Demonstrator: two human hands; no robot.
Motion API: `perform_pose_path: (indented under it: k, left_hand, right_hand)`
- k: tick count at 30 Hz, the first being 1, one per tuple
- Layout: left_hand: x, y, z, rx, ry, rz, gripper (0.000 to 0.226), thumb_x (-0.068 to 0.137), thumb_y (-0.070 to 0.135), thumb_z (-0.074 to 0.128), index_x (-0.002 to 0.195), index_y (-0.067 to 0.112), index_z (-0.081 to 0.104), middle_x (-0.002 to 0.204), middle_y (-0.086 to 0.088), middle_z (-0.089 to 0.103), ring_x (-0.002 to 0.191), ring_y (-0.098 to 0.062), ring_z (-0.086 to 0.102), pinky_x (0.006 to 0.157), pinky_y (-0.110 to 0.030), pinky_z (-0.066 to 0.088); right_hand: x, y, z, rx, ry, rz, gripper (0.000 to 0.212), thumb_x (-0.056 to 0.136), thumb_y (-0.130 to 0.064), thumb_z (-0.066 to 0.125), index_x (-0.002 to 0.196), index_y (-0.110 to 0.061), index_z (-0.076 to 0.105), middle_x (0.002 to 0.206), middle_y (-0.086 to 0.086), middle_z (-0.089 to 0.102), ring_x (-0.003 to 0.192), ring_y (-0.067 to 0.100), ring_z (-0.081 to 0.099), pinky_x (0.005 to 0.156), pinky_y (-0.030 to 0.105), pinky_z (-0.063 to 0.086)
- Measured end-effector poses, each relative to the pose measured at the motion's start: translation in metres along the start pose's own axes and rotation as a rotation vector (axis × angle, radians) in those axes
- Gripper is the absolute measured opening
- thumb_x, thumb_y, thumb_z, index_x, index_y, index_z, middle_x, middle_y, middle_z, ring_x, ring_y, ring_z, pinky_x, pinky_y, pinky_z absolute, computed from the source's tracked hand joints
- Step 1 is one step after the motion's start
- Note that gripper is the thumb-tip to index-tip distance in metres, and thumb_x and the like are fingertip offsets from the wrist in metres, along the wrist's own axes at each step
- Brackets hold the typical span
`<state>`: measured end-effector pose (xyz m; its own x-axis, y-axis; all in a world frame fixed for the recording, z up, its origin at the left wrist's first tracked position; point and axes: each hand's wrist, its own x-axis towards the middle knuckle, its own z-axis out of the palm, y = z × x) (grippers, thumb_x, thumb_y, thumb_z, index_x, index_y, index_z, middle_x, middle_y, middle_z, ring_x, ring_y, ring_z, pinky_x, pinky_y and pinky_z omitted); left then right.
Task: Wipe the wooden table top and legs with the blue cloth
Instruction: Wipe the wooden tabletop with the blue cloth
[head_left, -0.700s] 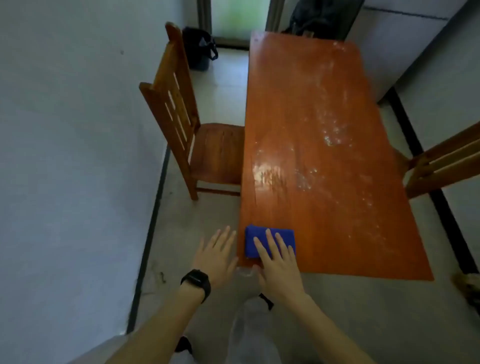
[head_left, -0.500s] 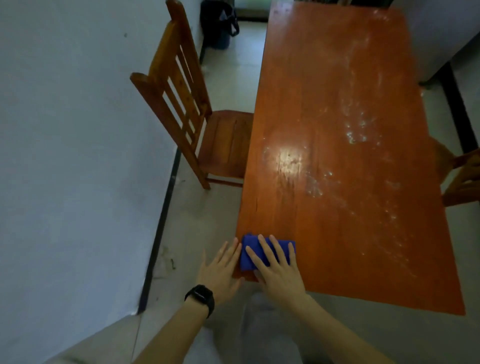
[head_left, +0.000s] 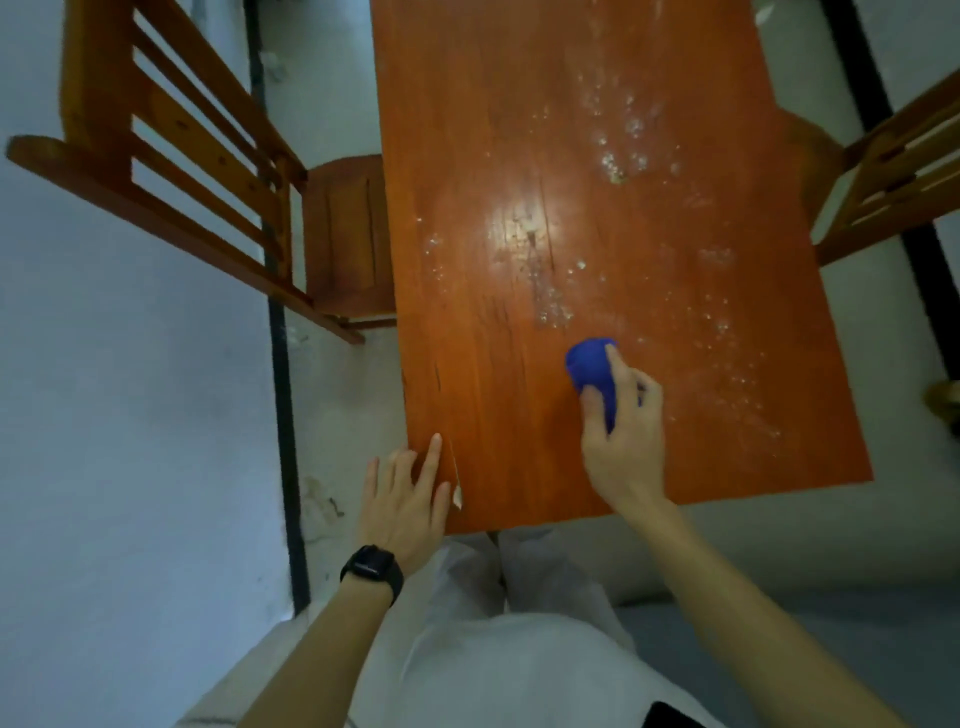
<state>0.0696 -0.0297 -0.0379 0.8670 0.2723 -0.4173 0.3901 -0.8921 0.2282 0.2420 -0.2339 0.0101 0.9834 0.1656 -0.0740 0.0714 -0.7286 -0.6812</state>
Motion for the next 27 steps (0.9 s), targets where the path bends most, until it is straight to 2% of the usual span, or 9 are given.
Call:
perform_pose_path:
  k: [2,4,8,11,13,15,18,22,27]
  left_hand:
    - [0.007,-0.007,0.000,-0.015,0.022,0.069,0.064,0.097,0.047,0.030,0.154,0.018,0.021,0.152,-0.008,0.033,0.136,-0.029,0.035,0.110,-0.060,0.030]
    - [0.012,-0.010,0.003,0.008,0.025,0.122,0.064,0.099,0.046,0.027,0.156,0.020,0.014,0.163,-0.004,0.017,0.146,-0.021,0.015,0.113,-0.061,0.024]
    - [0.015,-0.007,0.011,0.040,-0.032,0.101,0.069,0.098,0.057,0.018,0.156,0.027,-0.002,0.163,0.005,-0.006,0.148,-0.012,-0.010,0.118,-0.060,0.006]
    - [0.012,0.008,0.008,0.061,-0.063,0.040,0.074,0.095,0.061,0.012,0.155,0.024,-0.011,0.161,0.004,-0.017,0.148,-0.017,-0.015,0.117,-0.053,-0.010]
    - [0.011,0.023,0.007,0.045,-0.054,-0.012,0.075,0.097,0.060,0.015,0.155,0.020,-0.009,0.163,0.000,-0.013,0.150,-0.023,-0.013,0.118,-0.054,-0.011]
    - [0.014,0.040,0.007,-0.018,-0.045,-0.117,0.075,0.098,0.057,0.026,0.156,0.017,0.000,0.165,-0.005,-0.004,0.150,-0.027,-0.008,0.119,-0.057,-0.005]
    - [0.021,0.061,0.004,-0.084,-0.021,-0.139,0.066,0.098,0.051,0.035,0.154,0.023,0.014,0.164,-0.005,0.005,0.150,-0.028,-0.002,0.119,-0.059,0.001]
    - [0.031,0.089,-0.010,-0.064,-0.090,0.001,0.058,0.101,0.041,0.036,0.153,0.036,0.012,0.164,-0.002,0.002,0.151,-0.028,0.000,0.120,-0.055,0.002]
    - [0.052,0.116,-0.027,-0.022,-0.127,-0.047,0.058,0.101,0.038,0.034,0.154,0.037,0.010,0.165,-0.001,0.003,0.151,-0.027,0.002,0.120,-0.054,0.006]
  right_hand:
    - [-0.029,-0.023,0.030,-0.015,-0.031,-0.135,0.051,0.100,-0.033,0.051,0.149,-0.031,0.037,0.140,0.005,0.039,0.117,0.020,0.049,0.095,0.032,0.045]
    - [-0.060,-0.028,0.065,-0.194,-0.092,-0.235,0.049,0.099,-0.034,0.052,0.147,-0.033,0.040,0.144,0.009,0.040,0.116,0.025,0.049,0.092,0.038,0.047]
    - [-0.094,0.026,0.065,-0.515,-0.168,-0.392,0.062,0.088,-0.030,0.062,0.146,-0.039,0.041,0.149,0.006,0.043,0.113,0.031,0.052,0.083,0.042,0.043]
    - [-0.087,0.093,0.014,-0.631,-0.047,-0.109,0.069,0.085,-0.019,0.069,0.147,-0.034,0.042,0.147,0.014,0.043,0.111,0.040,0.051,0.084,0.049,0.047]
    - [-0.078,0.124,-0.029,-0.544,0.130,0.237,0.063,0.088,-0.013,0.067,0.146,-0.026,0.044,0.143,0.023,0.041,0.108,0.048,0.051,0.086,0.057,0.049]
    - [-0.069,0.131,-0.051,-0.421,0.242,0.399,0.054,0.095,-0.014,0.058,0.147,-0.018,0.043,0.142,0.028,0.039,0.113,0.051,0.048,0.095,0.060,0.044]
    - [-0.070,0.103,-0.037,-0.386,0.248,0.238,0.052,0.096,-0.016,0.057,0.146,-0.018,0.044,0.142,0.026,0.040,0.119,0.045,0.047,0.098,0.055,0.042]
    - [-0.081,0.052,0.023,-0.374,0.005,-0.015,0.061,0.091,-0.022,0.064,0.146,-0.034,0.040,0.147,0.015,0.041,0.111,0.037,0.051,0.086,0.048,0.049]
    - [-0.059,0.044,0.039,-0.431,-0.172,-0.196,0.062,0.087,-0.026,0.066,0.143,-0.037,0.040,0.151,0.007,0.041,0.115,0.034,0.050,0.084,0.046,0.046]
